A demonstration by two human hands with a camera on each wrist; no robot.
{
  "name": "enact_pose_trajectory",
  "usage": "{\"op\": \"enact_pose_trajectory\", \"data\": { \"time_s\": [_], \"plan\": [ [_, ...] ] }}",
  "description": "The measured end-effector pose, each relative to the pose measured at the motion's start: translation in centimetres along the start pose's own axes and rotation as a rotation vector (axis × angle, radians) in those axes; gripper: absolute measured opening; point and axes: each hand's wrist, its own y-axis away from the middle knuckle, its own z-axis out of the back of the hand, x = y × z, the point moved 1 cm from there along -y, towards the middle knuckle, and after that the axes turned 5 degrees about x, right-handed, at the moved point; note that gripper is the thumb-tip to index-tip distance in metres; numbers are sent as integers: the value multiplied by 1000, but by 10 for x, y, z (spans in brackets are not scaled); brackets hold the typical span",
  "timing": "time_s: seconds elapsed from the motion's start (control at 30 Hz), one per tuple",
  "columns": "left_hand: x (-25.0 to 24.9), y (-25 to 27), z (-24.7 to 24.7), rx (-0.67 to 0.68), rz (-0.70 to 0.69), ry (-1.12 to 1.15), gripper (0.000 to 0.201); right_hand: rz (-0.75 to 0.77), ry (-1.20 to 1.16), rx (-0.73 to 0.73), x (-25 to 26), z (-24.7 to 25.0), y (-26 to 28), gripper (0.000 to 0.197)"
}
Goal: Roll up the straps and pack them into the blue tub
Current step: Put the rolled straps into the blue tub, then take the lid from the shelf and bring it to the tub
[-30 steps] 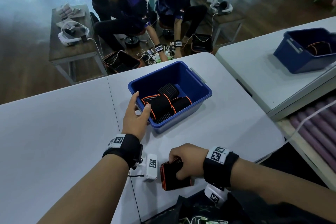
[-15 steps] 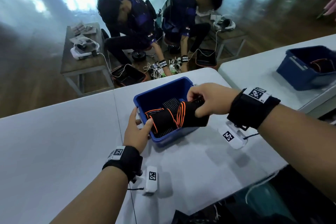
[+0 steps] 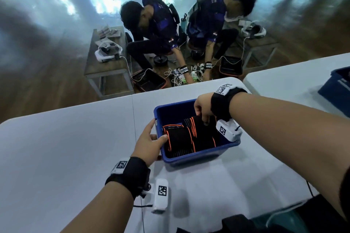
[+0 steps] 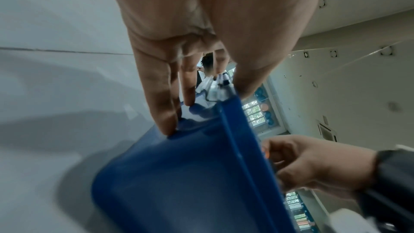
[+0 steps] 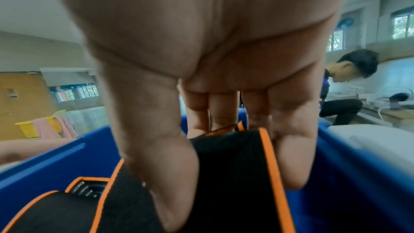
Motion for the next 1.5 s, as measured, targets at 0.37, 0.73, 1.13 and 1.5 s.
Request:
{"op": "enact_pose_trajectory", "data": {
  "time_s": [0.37, 0.73, 1.13, 1.5],
  "plan": [
    [10, 2, -22, -170, -129, -195, 55, -7, 79, 93, 15, -8, -35, 40],
    [11, 0, -24, -200, -132, -353, 56, 23, 207, 143, 23, -13, -56, 34],
    [-13, -11, -24, -279, -25, -399, 49, 122, 193, 24, 13, -26, -24, 49],
    [-15, -3, -35, -295, -35, -509, 51, 217, -433, -274, -49, -12, 45, 57]
  ]
}}
